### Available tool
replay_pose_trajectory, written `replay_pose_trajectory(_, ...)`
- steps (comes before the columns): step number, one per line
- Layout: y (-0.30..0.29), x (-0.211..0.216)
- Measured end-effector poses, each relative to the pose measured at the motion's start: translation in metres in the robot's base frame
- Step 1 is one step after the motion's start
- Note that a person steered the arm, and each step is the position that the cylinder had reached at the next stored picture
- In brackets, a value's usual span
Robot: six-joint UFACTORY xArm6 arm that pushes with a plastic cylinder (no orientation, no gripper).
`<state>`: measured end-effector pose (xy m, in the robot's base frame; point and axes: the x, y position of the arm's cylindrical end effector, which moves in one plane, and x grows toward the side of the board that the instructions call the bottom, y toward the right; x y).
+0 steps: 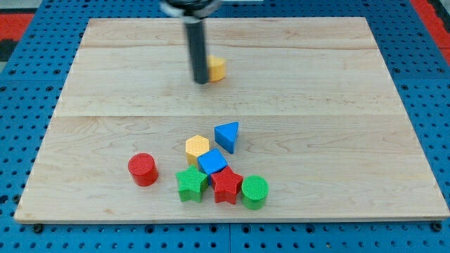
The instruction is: Move your arm to the top right of the yellow heart
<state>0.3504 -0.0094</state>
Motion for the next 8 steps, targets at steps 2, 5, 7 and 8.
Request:
replay_pose_trajectory(2, 0.095, -0.024)
replay_pose_trajectory(5, 0.1, -0.024)
replay_pose_trajectory(7, 0.107, -0.024)
replay_pose_trajectory(8, 0.106, -0.038)
